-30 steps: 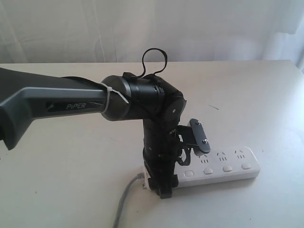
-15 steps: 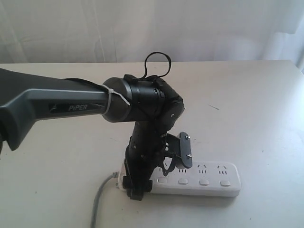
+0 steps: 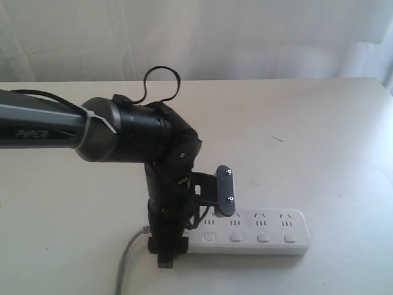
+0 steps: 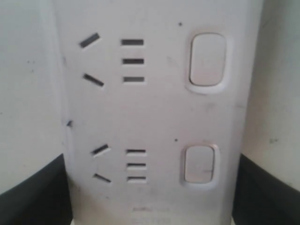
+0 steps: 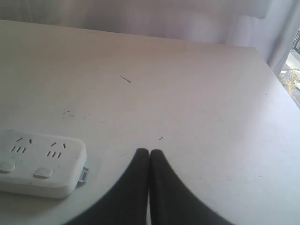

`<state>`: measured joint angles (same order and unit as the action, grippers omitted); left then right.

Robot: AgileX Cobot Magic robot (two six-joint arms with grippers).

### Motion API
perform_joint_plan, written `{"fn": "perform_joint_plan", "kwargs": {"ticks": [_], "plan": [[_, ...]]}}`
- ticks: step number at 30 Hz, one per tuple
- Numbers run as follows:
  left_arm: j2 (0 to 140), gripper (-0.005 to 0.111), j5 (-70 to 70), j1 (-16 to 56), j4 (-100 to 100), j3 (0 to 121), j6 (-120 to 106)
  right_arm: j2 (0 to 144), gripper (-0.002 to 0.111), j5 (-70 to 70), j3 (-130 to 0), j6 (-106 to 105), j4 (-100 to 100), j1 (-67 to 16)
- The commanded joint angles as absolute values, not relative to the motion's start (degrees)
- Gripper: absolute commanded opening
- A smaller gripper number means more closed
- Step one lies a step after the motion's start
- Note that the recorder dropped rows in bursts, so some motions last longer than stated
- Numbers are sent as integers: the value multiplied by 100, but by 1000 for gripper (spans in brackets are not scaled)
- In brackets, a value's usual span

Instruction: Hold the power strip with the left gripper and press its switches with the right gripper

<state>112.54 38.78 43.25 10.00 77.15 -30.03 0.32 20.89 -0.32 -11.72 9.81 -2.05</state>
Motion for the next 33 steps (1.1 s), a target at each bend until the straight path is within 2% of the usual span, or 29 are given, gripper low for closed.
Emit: {"fn": "perform_joint_plan", "kwargs": {"ticks": [1,11,27,33], "plan": [[10927,0,3415,4077,611,7126,-2998,0,0,2040,0,-1174,962,-224],[10862,0,2972,4064,-193,6863,-3802,0,0,2040,0,-1174,962,-224],[10862,0,3016,4064,-240,6863,-3945,0,0,1877,0,-1212,745,-224],[10862,0,3085,4064,-240,6863,-4211,0,0,-834,0,-1145,830,-224]]}}
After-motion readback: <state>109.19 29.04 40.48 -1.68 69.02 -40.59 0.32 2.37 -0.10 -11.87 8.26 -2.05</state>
